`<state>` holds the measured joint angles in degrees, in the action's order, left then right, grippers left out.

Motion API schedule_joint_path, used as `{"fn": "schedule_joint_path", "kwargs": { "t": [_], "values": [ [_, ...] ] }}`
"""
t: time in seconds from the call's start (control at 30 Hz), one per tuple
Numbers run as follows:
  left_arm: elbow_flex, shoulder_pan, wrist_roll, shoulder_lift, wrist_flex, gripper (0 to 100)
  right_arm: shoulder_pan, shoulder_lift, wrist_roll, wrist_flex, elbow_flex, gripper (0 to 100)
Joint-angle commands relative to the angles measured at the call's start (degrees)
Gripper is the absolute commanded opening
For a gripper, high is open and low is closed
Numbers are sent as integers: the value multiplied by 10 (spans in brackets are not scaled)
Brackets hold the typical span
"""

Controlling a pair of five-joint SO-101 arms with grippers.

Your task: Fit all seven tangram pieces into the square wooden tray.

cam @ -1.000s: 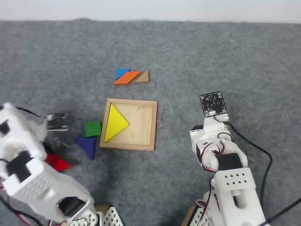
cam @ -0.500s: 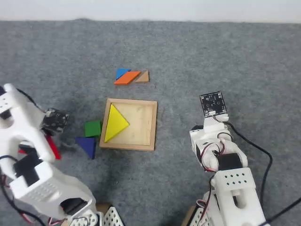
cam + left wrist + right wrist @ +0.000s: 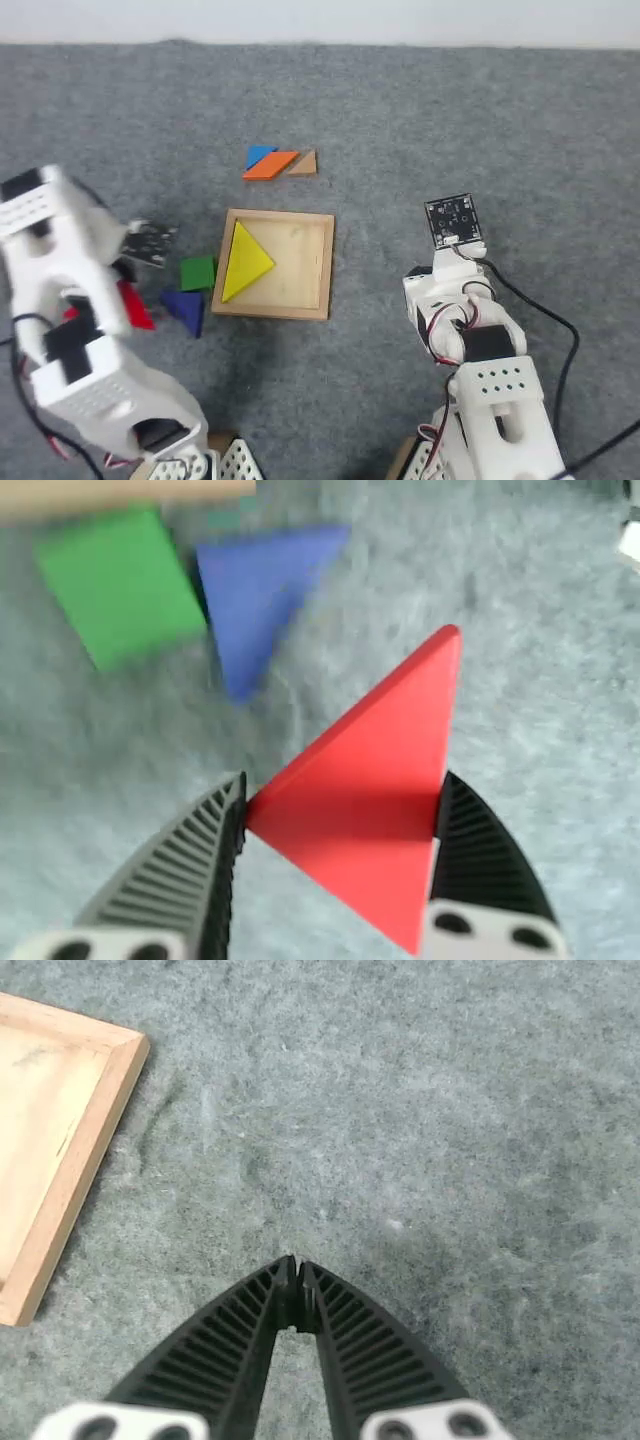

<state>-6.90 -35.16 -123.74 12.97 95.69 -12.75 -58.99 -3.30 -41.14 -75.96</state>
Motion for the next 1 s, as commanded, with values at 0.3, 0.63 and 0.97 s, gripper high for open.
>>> {"fn": "schedule_joint_path", "kwargs": {
  "t": [0.3,0.63,0.97],
  "values": [
    [36,277,271,-5,-112,12,2,-18,-26,12,8,8],
    [35,286,749,-4,-155,12,2,-19,-28,10,8,8],
    [36,320,753,-5,-77,11,2,-19,-28,9,8,8]
  ]
}}
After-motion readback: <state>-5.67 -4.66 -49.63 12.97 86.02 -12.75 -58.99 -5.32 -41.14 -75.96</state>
